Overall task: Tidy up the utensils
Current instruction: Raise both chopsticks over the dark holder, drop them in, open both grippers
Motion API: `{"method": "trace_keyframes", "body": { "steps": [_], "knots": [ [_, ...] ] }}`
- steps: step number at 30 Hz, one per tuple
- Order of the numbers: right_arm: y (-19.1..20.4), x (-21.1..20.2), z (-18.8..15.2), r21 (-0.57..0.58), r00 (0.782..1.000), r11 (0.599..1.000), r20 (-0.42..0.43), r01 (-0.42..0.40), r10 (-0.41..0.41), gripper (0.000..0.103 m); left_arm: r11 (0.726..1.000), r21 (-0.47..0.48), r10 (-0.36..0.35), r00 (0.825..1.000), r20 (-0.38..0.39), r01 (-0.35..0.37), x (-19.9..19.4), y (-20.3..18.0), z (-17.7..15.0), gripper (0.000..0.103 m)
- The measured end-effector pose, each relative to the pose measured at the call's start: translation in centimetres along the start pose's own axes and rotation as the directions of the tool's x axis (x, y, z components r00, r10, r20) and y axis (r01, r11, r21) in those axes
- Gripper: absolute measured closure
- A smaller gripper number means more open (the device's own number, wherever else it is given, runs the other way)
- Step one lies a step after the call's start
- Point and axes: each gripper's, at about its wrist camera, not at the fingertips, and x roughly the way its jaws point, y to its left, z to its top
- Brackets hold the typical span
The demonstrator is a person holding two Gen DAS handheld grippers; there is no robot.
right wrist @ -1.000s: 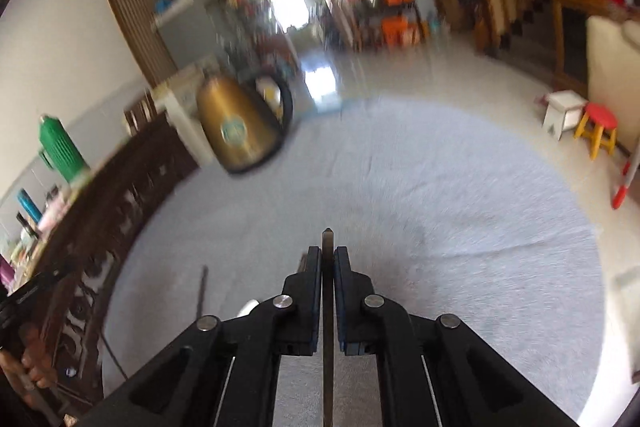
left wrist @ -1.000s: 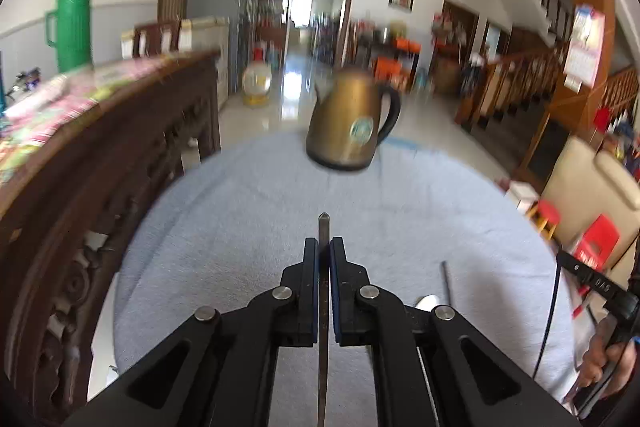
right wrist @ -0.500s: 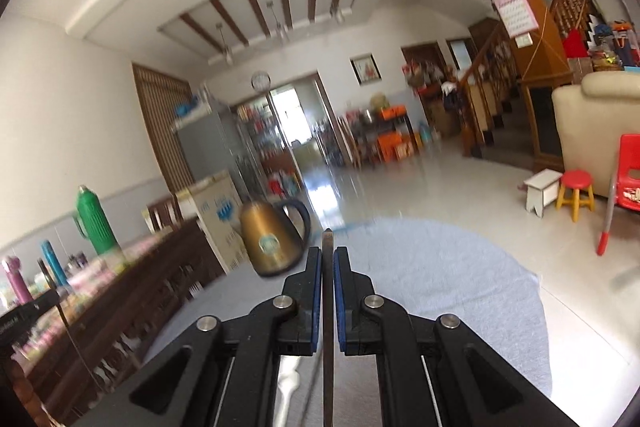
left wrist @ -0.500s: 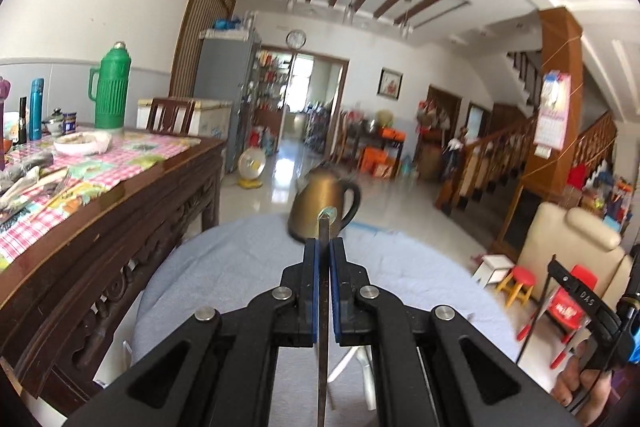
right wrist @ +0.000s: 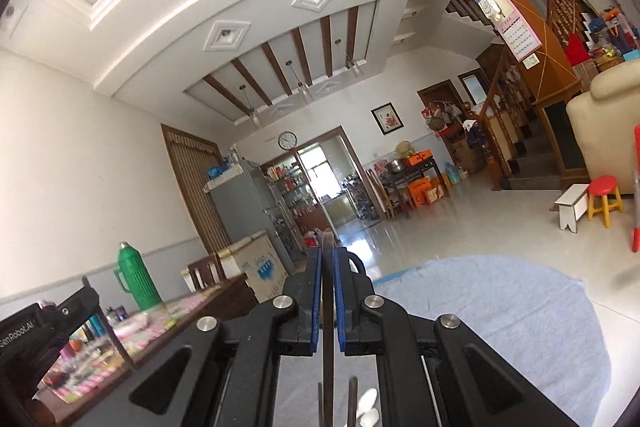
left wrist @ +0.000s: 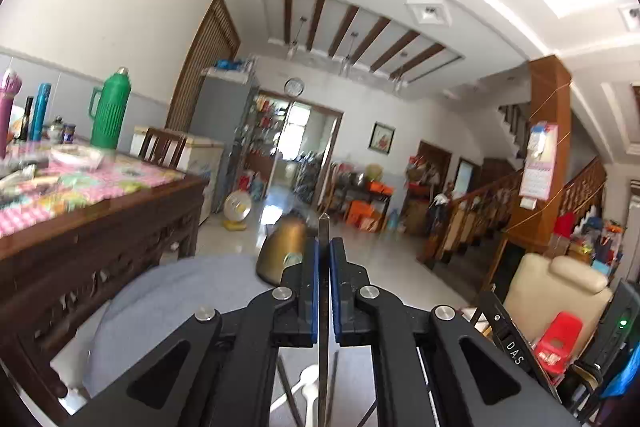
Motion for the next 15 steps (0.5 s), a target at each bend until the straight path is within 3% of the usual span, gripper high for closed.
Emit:
{"method": "trace_keyframes", "body": {
  "steps": [4, 10, 15],
  "knots": [
    [0.2, 1.1, -2.8, -0.059, 0.998, 0.998, -0.058, 0.03, -0.034, 0.096, 1.0, 0.0, 0.027, 0.994, -0.101, -0.027, 2.0, 0.7, -3.4, 0.098],
    [-1.5, 0.3, -3.7, -0.075, 0.992, 0.997, -0.127, -0.002, -0.008, 0.096, 1.0, -0.017, 0.016, 0.979, -0.203, -0.02, 2.1, 2.0, -5.9, 0.098],
    [-3.1, -0.3, -4.7, -0.037, 0.96, 0.994, -0.267, -0.1, 0.087, 0.094, 1.0, 0.017, -0.015, 0.969, -0.246, 0.019, 0.3, 1.5, -5.9, 0.095]
  ]
}}
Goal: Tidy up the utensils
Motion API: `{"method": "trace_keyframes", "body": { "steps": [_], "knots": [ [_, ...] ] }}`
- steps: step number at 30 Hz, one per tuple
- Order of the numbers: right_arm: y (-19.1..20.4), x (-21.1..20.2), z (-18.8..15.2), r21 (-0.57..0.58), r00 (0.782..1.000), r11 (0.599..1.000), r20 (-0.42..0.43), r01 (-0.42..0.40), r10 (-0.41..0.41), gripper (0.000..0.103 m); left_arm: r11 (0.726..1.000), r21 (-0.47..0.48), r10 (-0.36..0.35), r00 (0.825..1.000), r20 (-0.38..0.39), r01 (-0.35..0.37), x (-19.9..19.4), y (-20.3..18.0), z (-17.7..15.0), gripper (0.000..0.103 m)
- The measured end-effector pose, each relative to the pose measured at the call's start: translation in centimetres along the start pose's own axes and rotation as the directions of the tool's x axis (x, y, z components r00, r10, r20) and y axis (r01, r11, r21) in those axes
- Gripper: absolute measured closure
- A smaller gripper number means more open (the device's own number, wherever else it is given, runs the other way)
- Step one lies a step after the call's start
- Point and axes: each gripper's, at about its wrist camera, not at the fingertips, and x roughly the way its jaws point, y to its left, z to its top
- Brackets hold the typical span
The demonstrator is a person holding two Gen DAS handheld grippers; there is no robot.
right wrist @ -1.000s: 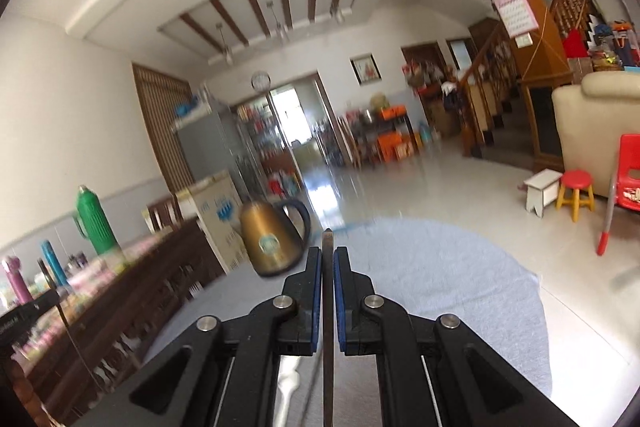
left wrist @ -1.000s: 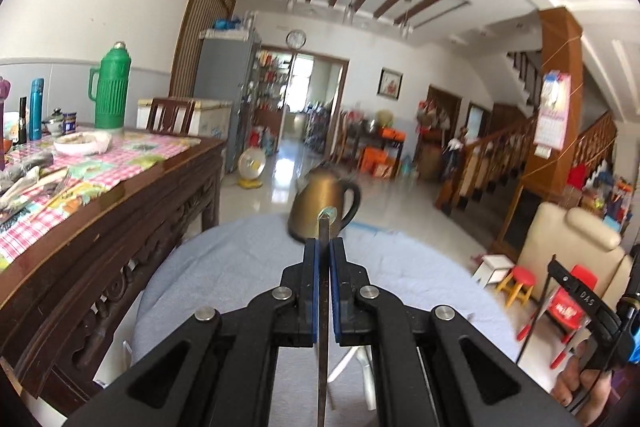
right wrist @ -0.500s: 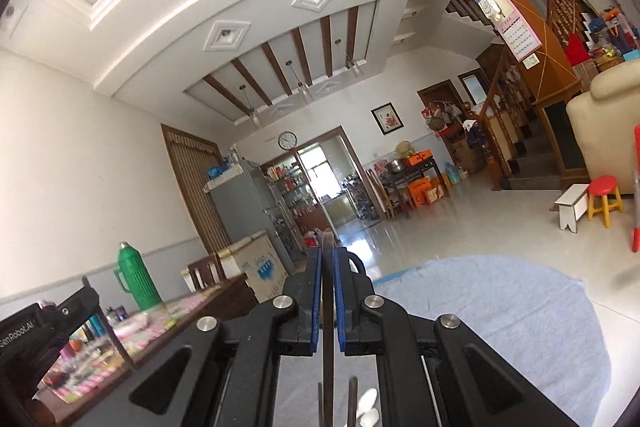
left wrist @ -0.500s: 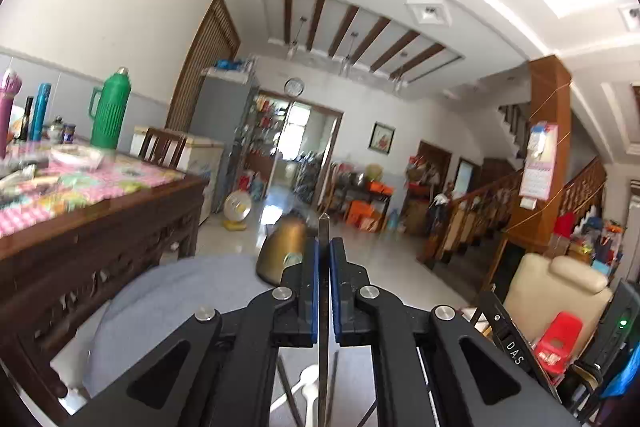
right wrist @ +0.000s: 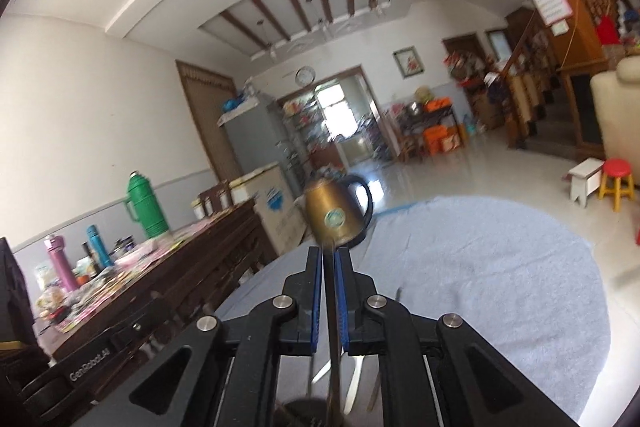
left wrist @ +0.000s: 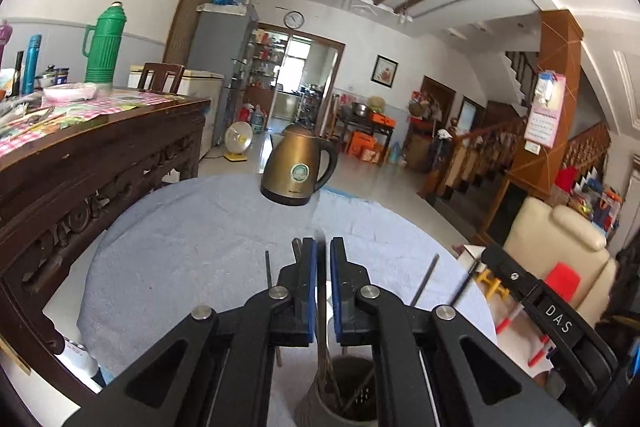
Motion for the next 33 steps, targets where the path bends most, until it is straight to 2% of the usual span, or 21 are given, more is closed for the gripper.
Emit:
{"method": "trace_keyframes", "body": {
  "steps": [1, 2, 4, 7, 14, 16, 18, 19, 26, 33],
  "knots": [
    [-0.2, -0.2, -0.2, 0.005, 1.0, 1.0, -0.02, -0.017, 0.017, 0.094, 1.0, 0.02, 0.012, 1.0, 0.0, -0.012, -0.5, -0.1, 0.0, 0.087],
    [-0.5, -0.3, -0.2, 0.008, 0.999, 1.0, -0.031, -0.025, 0.026, 0.094, 0.999, 0.03, 0.018, 1.0, -0.001, -0.018, -0.7, -0.2, 0.0, 0.07],
    [-0.8, -0.7, -0.4, 0.011, 0.999, 0.999, -0.042, -0.031, 0.031, 0.094, 0.999, 0.037, 0.027, 1.0, 0.008, -0.027, -1.7, -0.2, 0.1, 0.053],
    [-1.7, -1.6, -0.2, 0.033, 0.999, 0.999, -0.036, -0.022, 0.023, 0.094, 0.996, 0.058, 0.059, 0.998, 0.018, -0.06, -2.9, -0.2, -0.1, 0.05],
    [-2.9, -3.0, 0.9, 0.073, 0.999, 0.997, -0.032, 0.009, -0.007, 0.094, 0.989, 0.084, 0.128, 0.991, -0.03, -0.125, -4.2, -0.5, -0.3, 0.043],
    [-2.8, -3.4, 1.1, 0.072, 0.999, 0.997, -0.035, 0.014, -0.012, 0.085, 0.984, 0.098, 0.151, 0.988, -0.037, -0.146, -4.5, -0.8, -0.3, 0.043],
    [-2.7, -3.9, 1.2, 0.074, 0.999, 0.997, -0.043, 0.017, -0.014, 0.065, 0.98, 0.11, 0.17, 0.985, -0.034, -0.165, -5.2, -1.1, -0.3, 0.043],
    [-2.7, -4.3, 1.2, 0.076, 0.999, 0.997, -0.04, 0.015, -0.013, 0.062, 0.977, 0.116, 0.181, 0.983, -0.029, -0.177, -5.6, -1.3, -0.2, 0.042],
    [-1.8, -6.0, 1.4, 0.033, 0.999, 0.999, -0.048, 0.017, -0.015, 0.062, 0.949, 0.161, 0.272, 0.962, 0.014, -0.271, -8.1, -2.1, 0.1, 0.041],
    [0.1, -6.4, 0.1, -0.046, 0.99, 0.999, -0.138, 0.002, -0.009, 0.062, 0.931, 0.172, 0.321, 0.946, 0.033, -0.322, -9.4, -1.7, 0.6, 0.038]
  ]
}}
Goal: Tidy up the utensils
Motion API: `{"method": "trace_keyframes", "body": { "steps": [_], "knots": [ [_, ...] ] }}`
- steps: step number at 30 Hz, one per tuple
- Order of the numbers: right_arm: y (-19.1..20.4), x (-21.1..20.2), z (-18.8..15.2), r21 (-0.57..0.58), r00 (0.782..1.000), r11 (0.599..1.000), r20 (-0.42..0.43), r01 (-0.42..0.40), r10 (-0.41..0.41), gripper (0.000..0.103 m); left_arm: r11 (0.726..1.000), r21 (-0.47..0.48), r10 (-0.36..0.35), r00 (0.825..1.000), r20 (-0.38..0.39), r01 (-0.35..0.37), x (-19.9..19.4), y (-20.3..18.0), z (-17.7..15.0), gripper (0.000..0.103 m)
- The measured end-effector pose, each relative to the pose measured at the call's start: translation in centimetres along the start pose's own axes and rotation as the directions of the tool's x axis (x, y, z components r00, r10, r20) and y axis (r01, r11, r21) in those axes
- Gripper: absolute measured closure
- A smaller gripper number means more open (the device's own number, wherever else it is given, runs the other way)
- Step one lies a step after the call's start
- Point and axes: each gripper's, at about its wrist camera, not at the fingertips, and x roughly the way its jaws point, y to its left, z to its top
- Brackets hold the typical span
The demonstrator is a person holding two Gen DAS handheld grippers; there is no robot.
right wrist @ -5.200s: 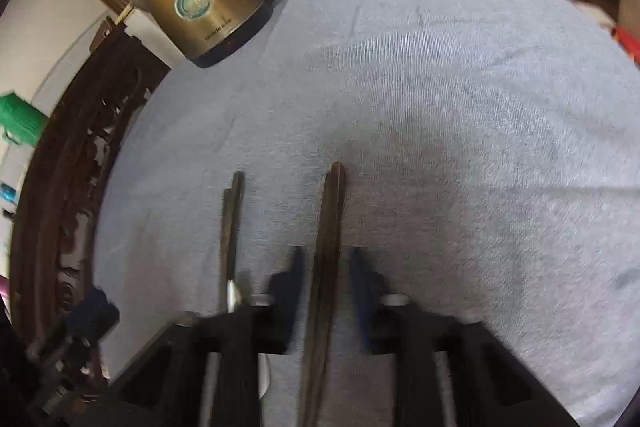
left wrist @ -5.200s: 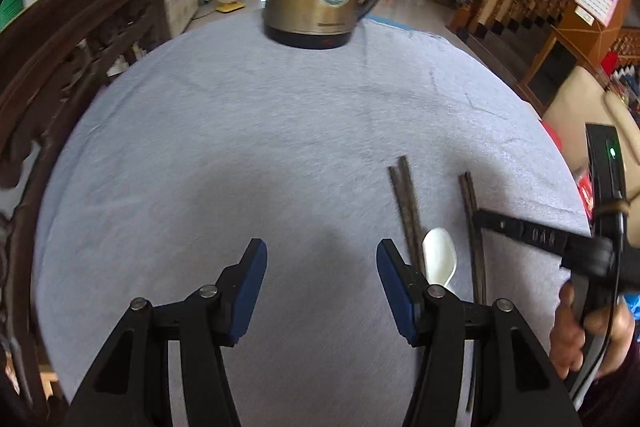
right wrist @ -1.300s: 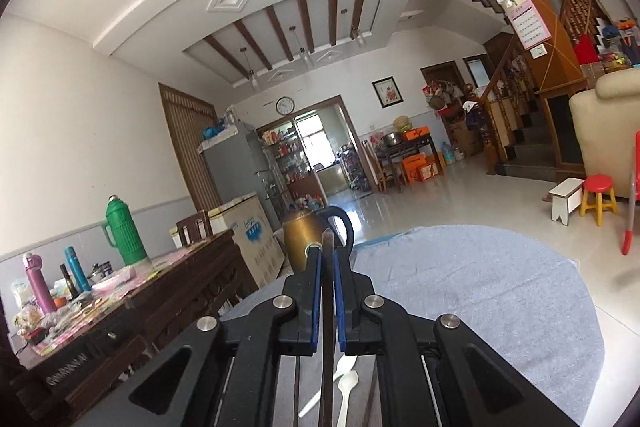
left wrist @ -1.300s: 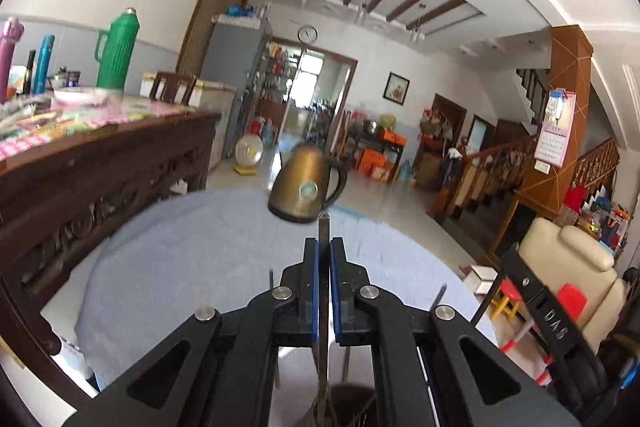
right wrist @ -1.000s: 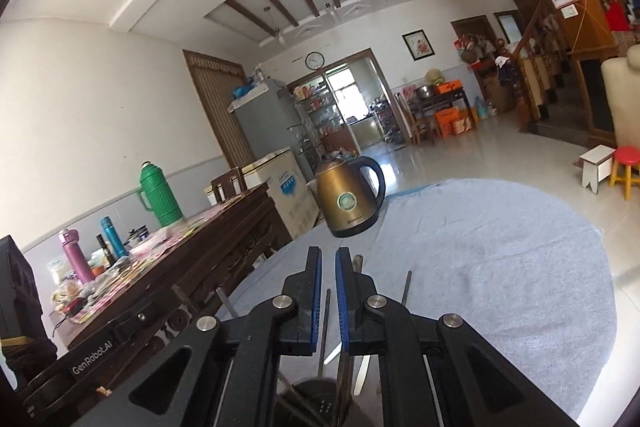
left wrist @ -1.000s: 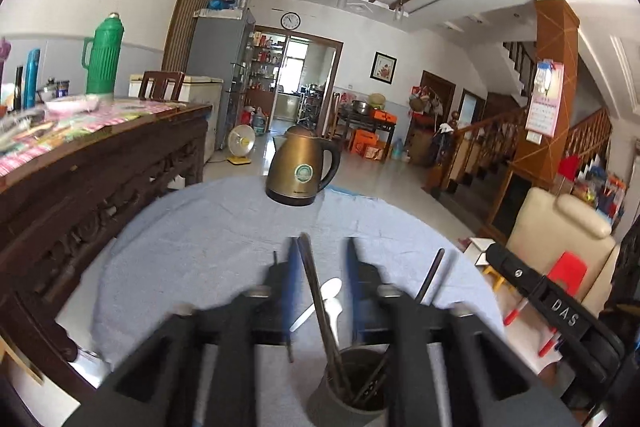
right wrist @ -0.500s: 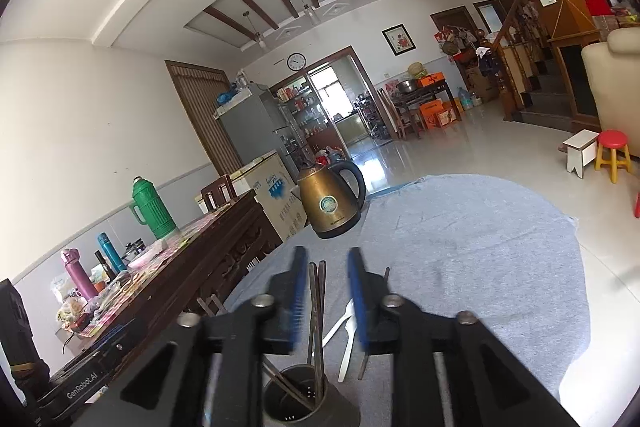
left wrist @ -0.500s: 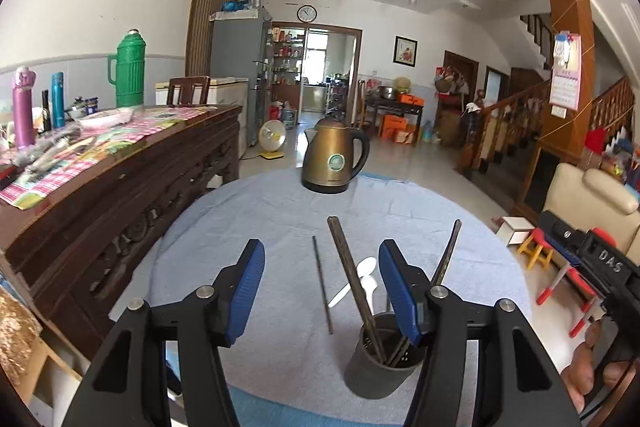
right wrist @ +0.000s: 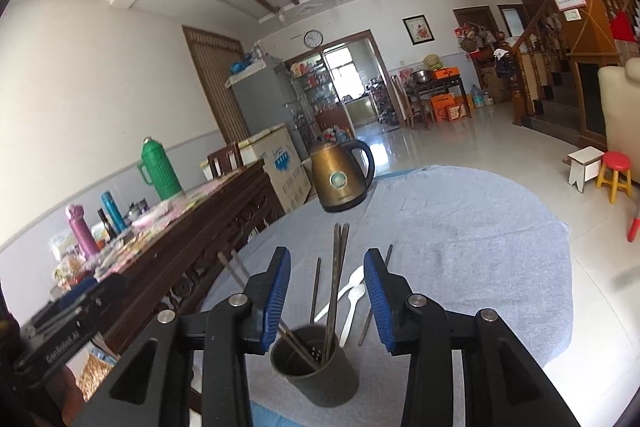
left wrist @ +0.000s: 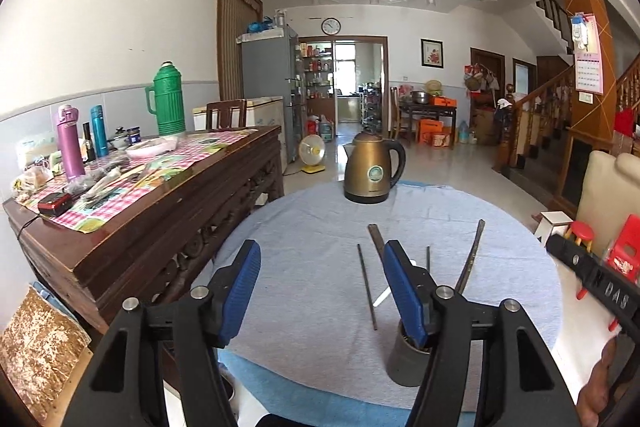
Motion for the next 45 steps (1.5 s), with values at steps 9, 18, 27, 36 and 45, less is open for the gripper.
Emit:
{"method": "trace_keyframes", "body": {
  "steps": [9, 18, 27, 36, 45],
  "knots": [
    [1.0, 1.4, -2.0, -0.031, 0.995, 1.0, -0.097, -0.004, 0.001, 0.062, 0.999, -0.018, 0.03, 0.999, -0.018, -0.031, 0.9, 1.3, -0.4, 0.037],
    [0.5, 2.4, -2.3, -0.025, 0.993, 1.0, -0.12, -0.002, -0.001, 0.062, 0.998, -0.039, 0.044, 0.997, -0.061, -0.047, 3.1, 1.6, -1.1, 0.037],
    [0.9, 4.1, -3.6, -0.033, 0.984, 0.999, -0.176, -0.019, 0.013, 0.062, 0.999, -0.026, 0.039, 0.993, -0.111, -0.043, 4.8, 0.9, -2.1, 0.037],
    [0.3, 5.5, -4.6, -0.02, 0.978, 1.0, -0.207, -0.014, 0.009, 0.062, 0.998, -0.032, 0.051, 0.988, -0.147, -0.056, 6.4, 1.0, -2.8, 0.037],
    [-0.7, 6.9, -5.1, 0.003, 0.973, 1.0, -0.231, -0.003, 0.004, 0.062, 0.998, -0.032, 0.053, 0.98, -0.193, -0.06, 8.5, 1.1, -3.7, 0.037]
  ]
}}
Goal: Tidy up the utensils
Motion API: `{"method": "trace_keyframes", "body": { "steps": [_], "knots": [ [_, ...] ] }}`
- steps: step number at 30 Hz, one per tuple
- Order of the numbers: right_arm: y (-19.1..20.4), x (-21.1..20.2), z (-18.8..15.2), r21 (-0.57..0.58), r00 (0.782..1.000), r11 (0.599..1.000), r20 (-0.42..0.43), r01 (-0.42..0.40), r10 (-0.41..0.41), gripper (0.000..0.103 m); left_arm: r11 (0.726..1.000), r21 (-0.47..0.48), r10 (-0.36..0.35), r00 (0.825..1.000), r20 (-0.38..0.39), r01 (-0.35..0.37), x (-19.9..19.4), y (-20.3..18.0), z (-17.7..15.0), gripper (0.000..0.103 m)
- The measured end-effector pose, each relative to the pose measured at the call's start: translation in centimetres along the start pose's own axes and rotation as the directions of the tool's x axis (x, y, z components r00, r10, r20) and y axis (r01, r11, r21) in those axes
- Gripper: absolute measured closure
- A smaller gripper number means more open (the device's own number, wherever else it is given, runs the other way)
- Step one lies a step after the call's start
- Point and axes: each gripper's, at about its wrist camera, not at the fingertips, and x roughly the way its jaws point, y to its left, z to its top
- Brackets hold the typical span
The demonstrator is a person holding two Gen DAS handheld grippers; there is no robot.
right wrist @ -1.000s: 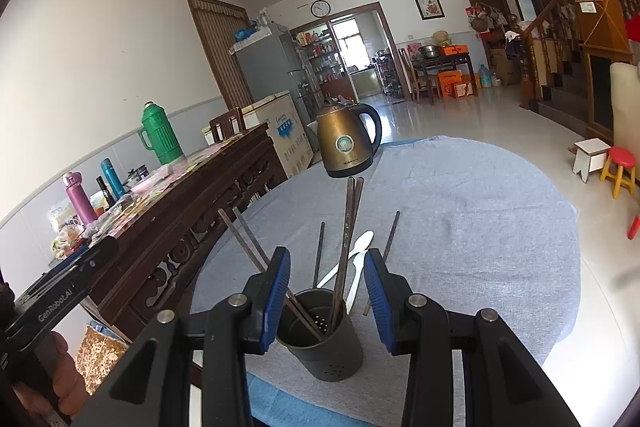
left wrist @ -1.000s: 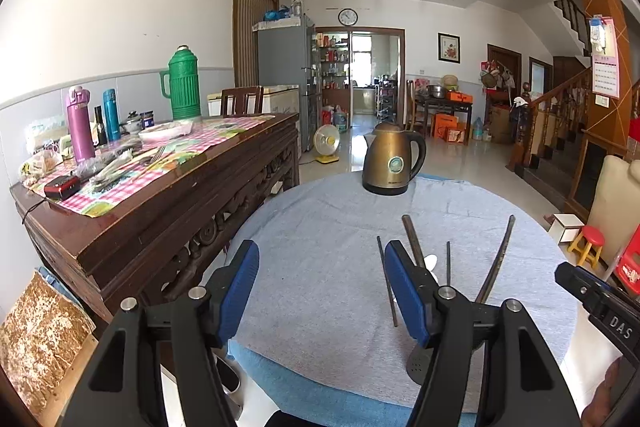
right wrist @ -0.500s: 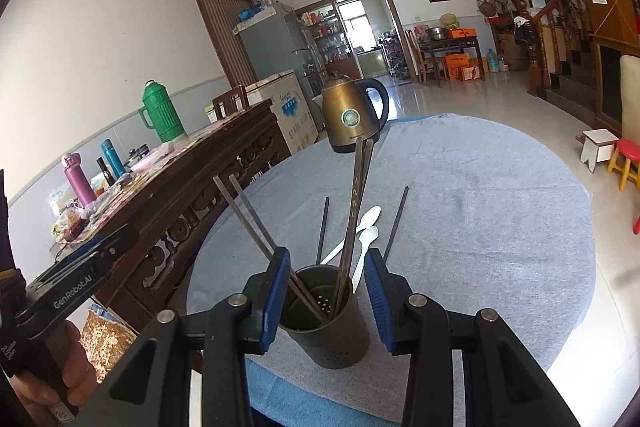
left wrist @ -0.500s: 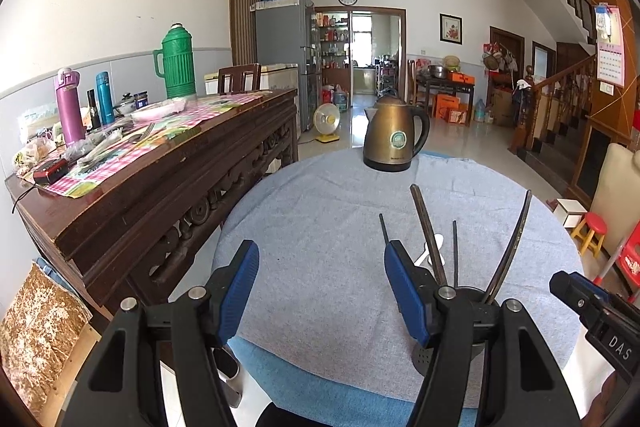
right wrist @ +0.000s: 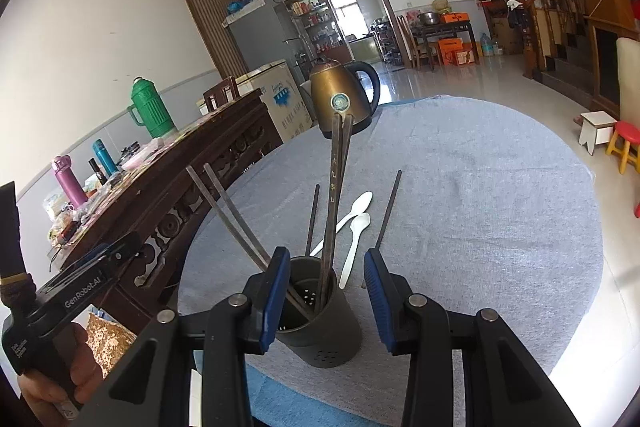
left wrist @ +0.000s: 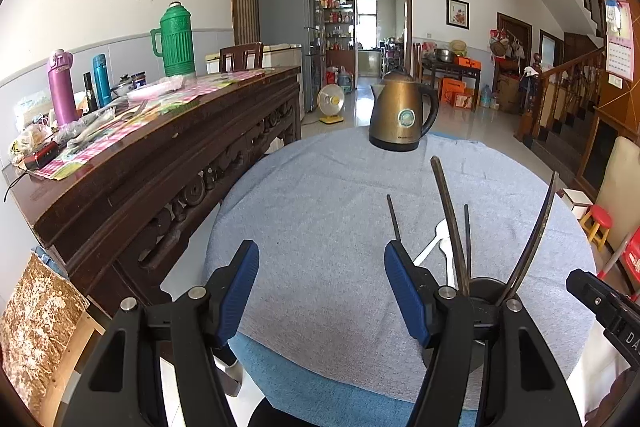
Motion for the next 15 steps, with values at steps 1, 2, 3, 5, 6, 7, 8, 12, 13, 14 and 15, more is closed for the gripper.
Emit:
{"method": "trace_keyframes", "body": {
  "steps": [1, 2, 3, 5, 6, 7, 8, 12, 13, 14, 15],
  "knots": [
    [0.0, 0.2, 0.0, 0.001, 1.0, 1.0, -0.002, 0.001, -0.001, 0.062, 1.0, 0.001, 0.001, 1.0, -0.004, -0.001, 0.2, 0.0, 0.0, 0.037],
    [-0.1, 0.3, 0.0, 0.001, 1.0, 1.0, -0.005, 0.002, -0.002, 0.062, 1.0, 0.002, 0.0, 1.0, -0.008, 0.0, 0.3, 0.0, -0.1, 0.037],
    [-0.1, 0.5, -0.1, 0.003, 1.0, 1.0, -0.008, 0.002, -0.002, 0.062, 1.0, 0.003, -0.001, 1.0, -0.012, 0.001, 0.5, 0.0, -0.1, 0.037],
    [-0.3, 0.8, -0.1, 0.008, 1.0, 1.0, -0.011, 0.002, -0.002, 0.062, 1.0, 0.004, 0.001, 1.0, -0.018, -0.001, 0.8, -0.1, -0.2, 0.037],
    [-0.4, 0.9, -0.1, 0.01, 1.0, 1.0, -0.013, 0.003, -0.003, 0.062, 1.0, 0.003, 0.002, 1.0, -0.021, -0.002, 0.9, -0.1, -0.3, 0.037],
    [-0.6, 0.9, -0.1, 0.012, 1.0, 1.0, -0.013, 0.005, -0.005, 0.062, 1.0, 0.001, 0.002, 1.0, -0.025, -0.002, 1.0, -0.1, -0.3, 0.037],
    [-0.7, 1.0, -0.1, 0.014, 1.0, 1.0, -0.012, 0.008, -0.008, 0.062, 1.0, 0.0, 0.001, 1.0, -0.028, -0.001, 1.2, -0.1, -0.4, 0.037],
    [-1.1, 1.4, -0.1, 0.027, 1.0, 1.0, -0.013, 0.017, -0.017, 0.062, 1.0, -0.005, 0.004, 0.999, -0.044, -0.004, 2.0, 0.1, -0.4, 0.037],
    [-1.3, 1.5, -0.1, 0.033, 1.0, 0.999, -0.014, 0.018, -0.018, 0.062, 1.0, -0.006, 0.005, 0.999, -0.048, -0.005, 2.2, 0.1, -0.5, 0.037],
    [-1.5, 1.7, -0.1, 0.039, 1.0, 0.999, -0.017, 0.019, -0.018, 0.062, 1.0, -0.007, 0.006, 0.999, -0.053, -0.006, 2.5, 0.2, -0.5, 0.037],
    [-1.7, 1.9, -0.1, 0.046, 1.0, 0.999, -0.023, 0.02, -0.019, 0.062, 1.0, -0.008, 0.006, 0.998, -0.057, -0.007, 2.7, 0.1, -0.5, 0.037]
  ]
}}
